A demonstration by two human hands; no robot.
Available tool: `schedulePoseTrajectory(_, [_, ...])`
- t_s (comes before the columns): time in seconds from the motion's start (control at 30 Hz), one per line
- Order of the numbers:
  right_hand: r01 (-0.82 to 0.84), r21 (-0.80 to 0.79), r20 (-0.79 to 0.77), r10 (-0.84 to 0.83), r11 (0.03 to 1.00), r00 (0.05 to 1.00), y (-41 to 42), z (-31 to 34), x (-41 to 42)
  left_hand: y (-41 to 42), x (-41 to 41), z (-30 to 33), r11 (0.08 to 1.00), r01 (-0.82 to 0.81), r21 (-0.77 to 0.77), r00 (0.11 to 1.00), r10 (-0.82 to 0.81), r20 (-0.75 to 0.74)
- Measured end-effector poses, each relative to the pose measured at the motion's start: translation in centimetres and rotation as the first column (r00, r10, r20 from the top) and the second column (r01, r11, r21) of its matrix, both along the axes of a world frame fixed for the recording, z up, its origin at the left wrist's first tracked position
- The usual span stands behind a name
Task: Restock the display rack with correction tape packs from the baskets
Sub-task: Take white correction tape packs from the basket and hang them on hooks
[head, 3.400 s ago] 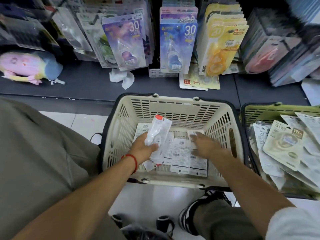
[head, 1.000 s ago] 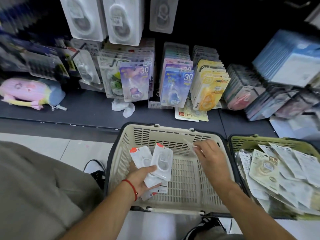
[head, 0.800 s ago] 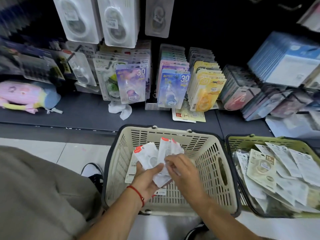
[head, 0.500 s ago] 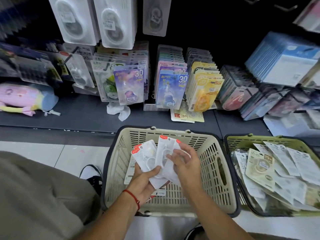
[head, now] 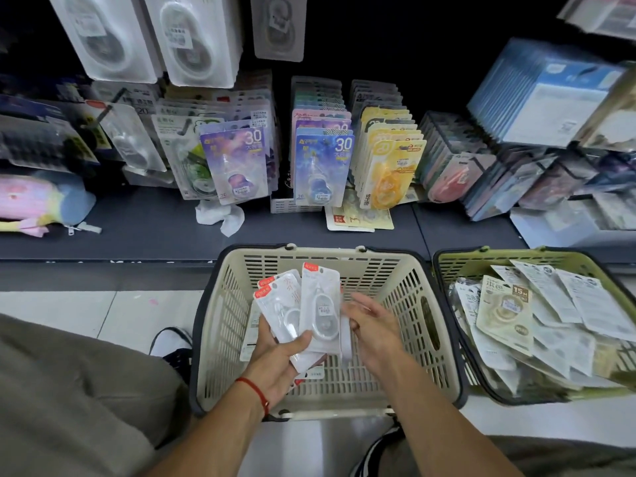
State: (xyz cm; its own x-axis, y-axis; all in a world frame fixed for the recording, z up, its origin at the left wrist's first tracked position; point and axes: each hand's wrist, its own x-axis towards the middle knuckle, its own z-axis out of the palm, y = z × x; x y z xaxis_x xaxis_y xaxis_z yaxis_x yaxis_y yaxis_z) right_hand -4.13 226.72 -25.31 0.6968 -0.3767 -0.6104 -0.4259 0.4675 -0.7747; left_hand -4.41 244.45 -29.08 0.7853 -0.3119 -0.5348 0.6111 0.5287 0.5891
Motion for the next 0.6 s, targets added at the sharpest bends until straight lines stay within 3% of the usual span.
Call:
schedulePoseTrajectory(0.23, [-0.154, -0.19, -0.074, 0.143, 0.969, 0.987, -0.4, -3.3, -0.6, 0.2, 0.2, -0.1, 0.98, -0.013, 0.2, 1.0, 0.019, -0.025])
schedulePoseTrajectory(0.4, [-0.495, -0.428, -0.434, 0.308, 0.757, 0.847, -3.8, -6.7, -0.1, 1.7, 0.3, -0.4, 0.929, -0.045, 0.368, 0.997, 0.067, -0.048])
schedulePoseTrajectory(0.53, [-0.652, -0.322, -0.443, 0.5, 0.686, 0.744, -4.2, -8.1, 1.2, 2.2, 0.5, -0.4, 0.913, -0.062, 0.403, 0.996, 0.08, -0.027])
schedulePoseTrajectory(0.6, [-0.739, -0.333, -0.47, 0.576, 0.585, 0.668, -3.1, -9.2, 2.3, 2.3, 0.5, -0.2, 0.918, -0.062, 0.391, 0.996, 0.08, -0.031])
